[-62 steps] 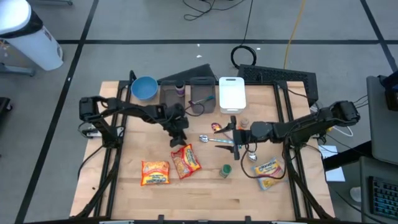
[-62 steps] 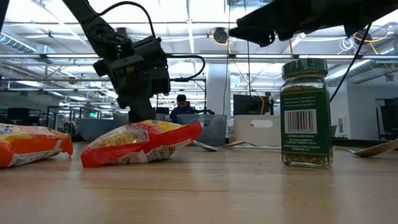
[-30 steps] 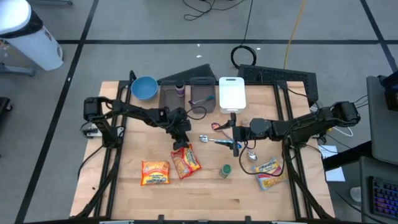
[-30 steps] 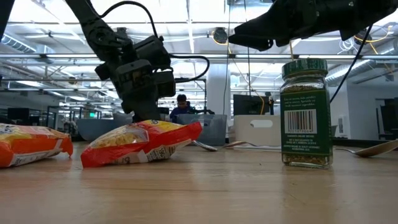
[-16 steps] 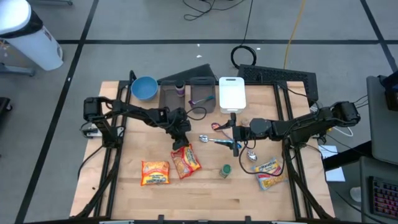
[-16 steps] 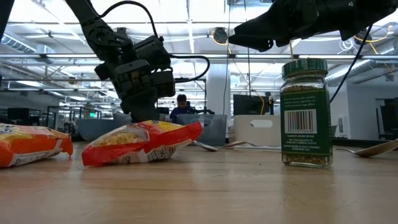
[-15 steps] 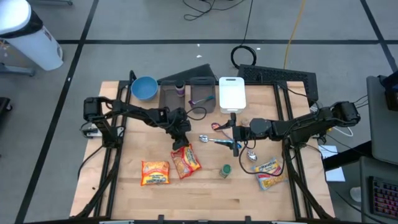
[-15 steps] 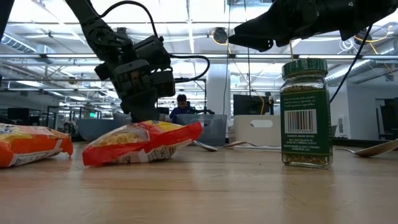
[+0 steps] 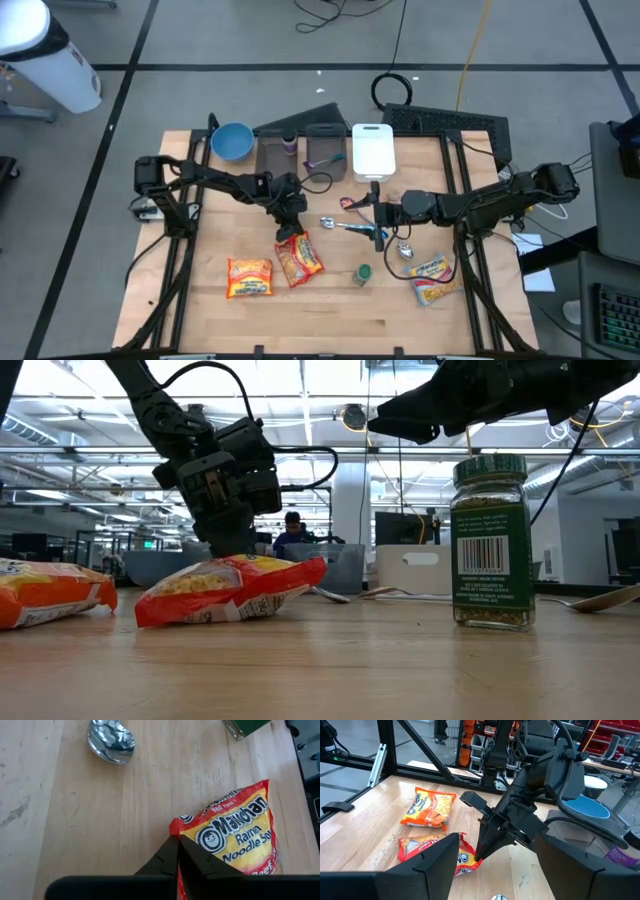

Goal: Pick & Place Food Item
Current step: Put the red noodle pack into the white bin

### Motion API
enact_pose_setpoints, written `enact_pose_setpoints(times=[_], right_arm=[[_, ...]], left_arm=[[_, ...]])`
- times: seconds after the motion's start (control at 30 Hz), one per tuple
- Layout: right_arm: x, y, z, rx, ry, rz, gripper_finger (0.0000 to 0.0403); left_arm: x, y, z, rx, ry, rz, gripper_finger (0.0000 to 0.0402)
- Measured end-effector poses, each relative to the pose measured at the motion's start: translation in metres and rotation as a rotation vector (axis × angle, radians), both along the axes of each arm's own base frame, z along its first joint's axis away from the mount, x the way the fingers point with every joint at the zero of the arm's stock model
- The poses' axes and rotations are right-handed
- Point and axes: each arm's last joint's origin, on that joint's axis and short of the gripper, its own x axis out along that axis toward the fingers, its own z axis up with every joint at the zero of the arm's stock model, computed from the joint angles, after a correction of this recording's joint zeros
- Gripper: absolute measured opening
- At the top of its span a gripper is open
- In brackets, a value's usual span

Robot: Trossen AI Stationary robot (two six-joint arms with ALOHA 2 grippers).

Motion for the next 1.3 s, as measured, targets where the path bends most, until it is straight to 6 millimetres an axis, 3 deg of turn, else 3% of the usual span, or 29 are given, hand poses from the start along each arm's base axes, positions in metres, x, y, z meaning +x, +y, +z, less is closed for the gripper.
enact_pose_setpoints(times=[0.33,0.53,1.1,1.3], right_arm=[[0.0,0.0,0.0,0.0,0.0,0.0,0.0254],[0.0,0.0,0.0,0.0,0.0,-0.001,0.0254],[0.0,0.0,-0.002,0.023,0.019,-0.007,0.0254],[0.001,-0.008,0.002,0.11,-0.017,-0.048,0.0254]], left_arm=[[0.002,0.005,0.003,0.018,-0.048,-0.006,0.0004],[0.002,0.015,0.018,0.047,-0.082,-0.001,0.0004],[0.005,0.025,0.135,0.222,-0.281,-0.092,0.0002],[0.002,0.027,0.163,0.289,-0.209,-0.053,0.0002]])
